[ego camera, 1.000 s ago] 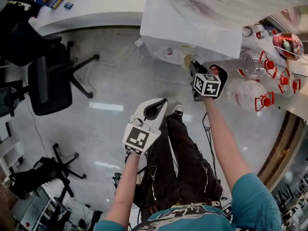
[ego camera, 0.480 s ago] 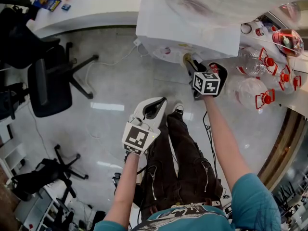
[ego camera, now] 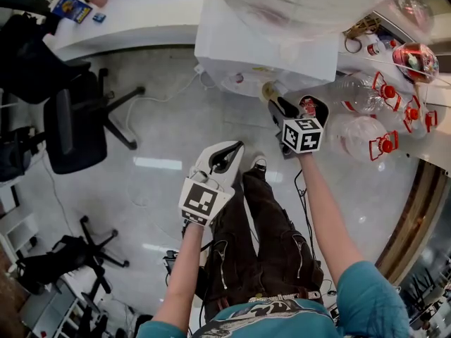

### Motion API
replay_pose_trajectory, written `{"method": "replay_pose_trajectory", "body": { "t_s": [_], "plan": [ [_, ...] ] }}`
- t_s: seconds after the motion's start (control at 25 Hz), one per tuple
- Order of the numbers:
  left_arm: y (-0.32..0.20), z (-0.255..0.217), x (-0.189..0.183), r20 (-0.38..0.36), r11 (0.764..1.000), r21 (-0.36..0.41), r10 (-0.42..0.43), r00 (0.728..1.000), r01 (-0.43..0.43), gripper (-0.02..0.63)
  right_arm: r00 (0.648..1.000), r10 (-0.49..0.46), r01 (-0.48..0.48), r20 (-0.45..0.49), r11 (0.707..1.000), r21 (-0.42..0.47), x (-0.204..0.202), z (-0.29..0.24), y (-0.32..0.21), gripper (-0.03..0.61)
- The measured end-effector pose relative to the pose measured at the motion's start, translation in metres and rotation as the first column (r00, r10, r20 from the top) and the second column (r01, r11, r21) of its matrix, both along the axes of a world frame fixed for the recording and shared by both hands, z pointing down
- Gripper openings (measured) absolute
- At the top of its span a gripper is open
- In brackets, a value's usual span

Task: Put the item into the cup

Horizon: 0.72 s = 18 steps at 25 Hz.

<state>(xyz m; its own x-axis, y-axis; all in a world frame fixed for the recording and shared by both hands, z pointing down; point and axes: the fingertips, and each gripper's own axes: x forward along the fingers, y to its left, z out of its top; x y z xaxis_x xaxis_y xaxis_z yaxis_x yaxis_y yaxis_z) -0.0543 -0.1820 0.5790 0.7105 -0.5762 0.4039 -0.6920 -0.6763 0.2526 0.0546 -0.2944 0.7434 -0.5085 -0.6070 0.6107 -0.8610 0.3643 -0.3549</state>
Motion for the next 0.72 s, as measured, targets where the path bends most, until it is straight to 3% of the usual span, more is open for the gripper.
{"method": "replay_pose_trajectory", "body": {
  "t_s": [0.24,0.48,0.72],
  "plan": [
    [-0.002,-0.015,0.011,0.015,1.0,0.027,0.012,1.0,-0.012,0.012,0.996,-0.092,0.092,0.011,0.994,0.058,-0.004,-0.04,0.028,0.123],
    [0.002,-0.034,0.025,0.028,0.998,0.045,0.03,0.999,-0.032,0.013,0.987,-0.111,0.099,0.112,0.989,0.113,-0.006,-0.094,0.058,0.11],
    [0.015,-0.056,0.038,0.052,0.997,0.063,0.046,0.998,-0.049,0.014,0.976,-0.155,0.127,0.156,0.976,0.177,-0.009,-0.148,0.085,0.097]
  ]
}}
